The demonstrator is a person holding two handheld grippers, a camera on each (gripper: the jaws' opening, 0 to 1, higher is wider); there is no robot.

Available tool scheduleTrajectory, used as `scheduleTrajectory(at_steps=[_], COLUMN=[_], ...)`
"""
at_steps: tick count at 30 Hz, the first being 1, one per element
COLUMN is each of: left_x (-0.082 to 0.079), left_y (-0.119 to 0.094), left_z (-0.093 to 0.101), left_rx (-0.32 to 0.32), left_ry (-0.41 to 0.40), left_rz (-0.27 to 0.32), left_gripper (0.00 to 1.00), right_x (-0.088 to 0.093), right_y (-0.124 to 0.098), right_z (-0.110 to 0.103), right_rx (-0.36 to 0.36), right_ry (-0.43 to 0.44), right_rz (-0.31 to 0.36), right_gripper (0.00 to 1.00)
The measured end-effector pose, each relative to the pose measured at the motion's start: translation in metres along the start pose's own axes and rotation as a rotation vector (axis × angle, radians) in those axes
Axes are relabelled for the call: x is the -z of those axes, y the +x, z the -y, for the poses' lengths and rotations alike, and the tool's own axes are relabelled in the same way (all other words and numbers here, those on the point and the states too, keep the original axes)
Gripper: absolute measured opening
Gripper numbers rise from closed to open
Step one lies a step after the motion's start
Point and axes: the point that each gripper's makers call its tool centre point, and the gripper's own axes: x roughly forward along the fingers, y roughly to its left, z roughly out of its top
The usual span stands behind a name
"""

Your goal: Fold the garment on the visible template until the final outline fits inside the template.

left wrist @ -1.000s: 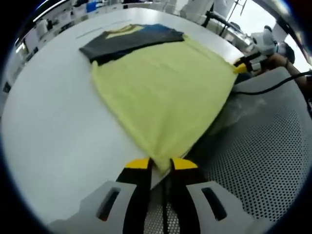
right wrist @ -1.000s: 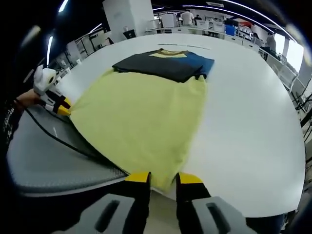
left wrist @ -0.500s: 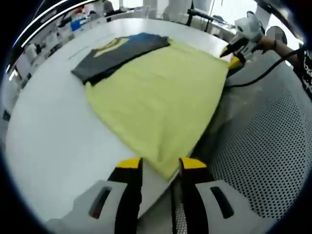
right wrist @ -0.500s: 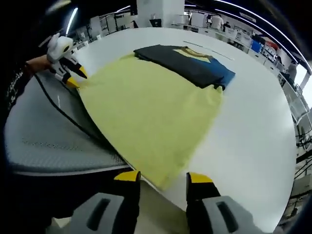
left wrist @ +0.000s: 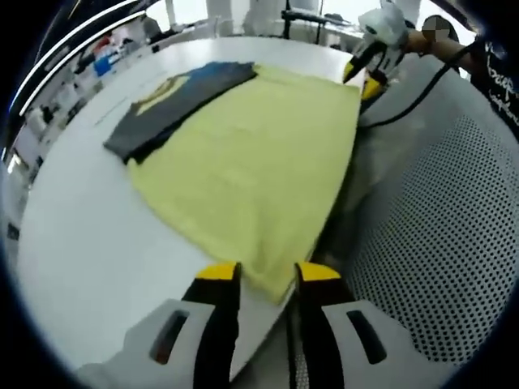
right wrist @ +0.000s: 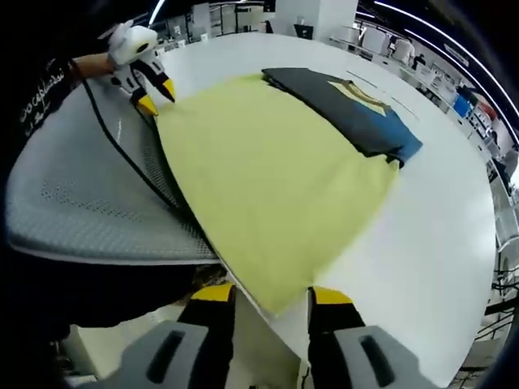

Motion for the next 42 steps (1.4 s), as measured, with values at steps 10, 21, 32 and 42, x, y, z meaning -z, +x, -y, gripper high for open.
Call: scheduleTrajectory(at_steps=[10, 21, 32, 42], left_x=[0.0037, 0.0008, 0.0044, 0.0059], left_y=[0.0041, 0.0047, 0.0043, 0.0043], left_z=[0.0011, 0.0018, 0.0055, -0.0022], left_rx=[0.01, 0.016, 0.064, 0.036], left_ry=[-0.034, -0.031, 0.059, 0.06], left_rz=[-0.014, -0.01, -0.015, -0.016], left_gripper=[0.23, 0.2, 0.26, 0.19], right_x=[0.0021, 0.0, -0.0003, -0.003], right_y=[0.0025, 0.0025, 0.0042, 0.004], right_z=[0.0019, 0.0048, 0.0075, 0.0089], right_rx=[-0.012, -0.022, -0.021, -0.009], right_ry=[-0.009, -0.031, -0.02, 0.008], right_rz=[-0.01, -0.024, -0.023, -0.009], right_gripper=[0.3, 0.26, 0.24, 0.23])
